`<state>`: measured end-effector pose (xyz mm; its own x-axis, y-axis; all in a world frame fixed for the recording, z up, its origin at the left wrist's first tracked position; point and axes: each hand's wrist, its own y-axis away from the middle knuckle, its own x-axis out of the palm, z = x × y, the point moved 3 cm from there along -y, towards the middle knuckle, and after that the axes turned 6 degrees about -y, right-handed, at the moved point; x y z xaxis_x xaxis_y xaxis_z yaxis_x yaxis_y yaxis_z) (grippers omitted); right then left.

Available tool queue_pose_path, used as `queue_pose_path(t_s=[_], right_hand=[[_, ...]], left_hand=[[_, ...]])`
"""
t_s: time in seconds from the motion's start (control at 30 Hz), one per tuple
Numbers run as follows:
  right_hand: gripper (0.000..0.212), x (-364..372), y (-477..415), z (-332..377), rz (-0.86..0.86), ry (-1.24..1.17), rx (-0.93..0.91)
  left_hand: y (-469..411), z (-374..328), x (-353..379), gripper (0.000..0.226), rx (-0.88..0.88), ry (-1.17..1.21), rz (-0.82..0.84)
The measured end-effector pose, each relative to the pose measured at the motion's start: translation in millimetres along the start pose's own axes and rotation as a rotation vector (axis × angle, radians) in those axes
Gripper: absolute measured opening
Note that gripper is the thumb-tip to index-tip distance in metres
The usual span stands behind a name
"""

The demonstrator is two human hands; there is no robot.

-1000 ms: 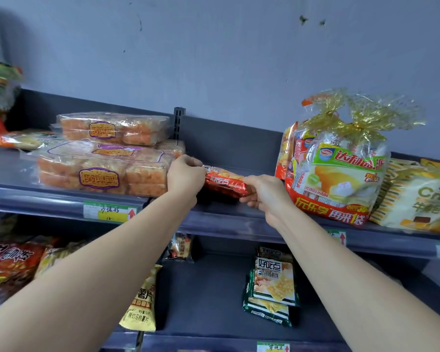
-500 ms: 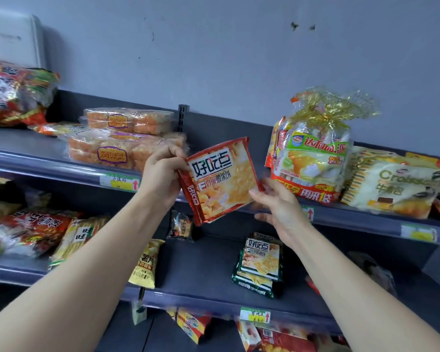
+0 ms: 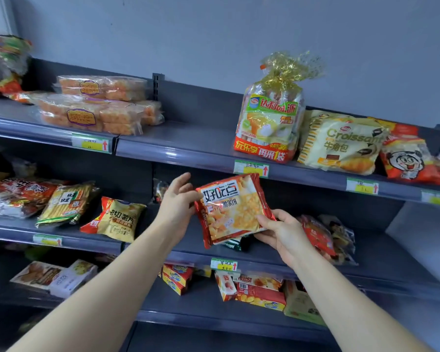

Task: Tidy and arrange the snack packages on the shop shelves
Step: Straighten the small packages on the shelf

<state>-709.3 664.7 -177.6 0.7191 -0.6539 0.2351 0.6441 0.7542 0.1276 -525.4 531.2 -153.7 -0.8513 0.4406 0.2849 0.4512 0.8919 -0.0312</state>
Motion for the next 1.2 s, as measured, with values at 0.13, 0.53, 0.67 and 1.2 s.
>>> queue_pose_path(t_s=[0.13,0.53,0.67,1.2], right_hand=[[0.011,-29.9,-20.2,-32.6,-0.109,-0.015,0.139],[0.019,-54.3,-142.6,-77.5,-0.379,-0.187,0.321],[0.021,-51.4,-184.0,-85.2,-0.371,-0.229,0.333],[0.030,-42.0,-297.0,-101.2,-0.429,-0.169,0.304]], left_hand=[[-0.6,36.8,19.9,0.074,-0.180,-0.120,0.048],[-107.9,137.0,49.7,0.055,-0.347,-0.411,0.282],[-141.1,151.4,58.7,0.050,-0.309,-0.421,0.256],[-204.7,197.9,82.8,0.071,-0.312,-0.494,0.187]])
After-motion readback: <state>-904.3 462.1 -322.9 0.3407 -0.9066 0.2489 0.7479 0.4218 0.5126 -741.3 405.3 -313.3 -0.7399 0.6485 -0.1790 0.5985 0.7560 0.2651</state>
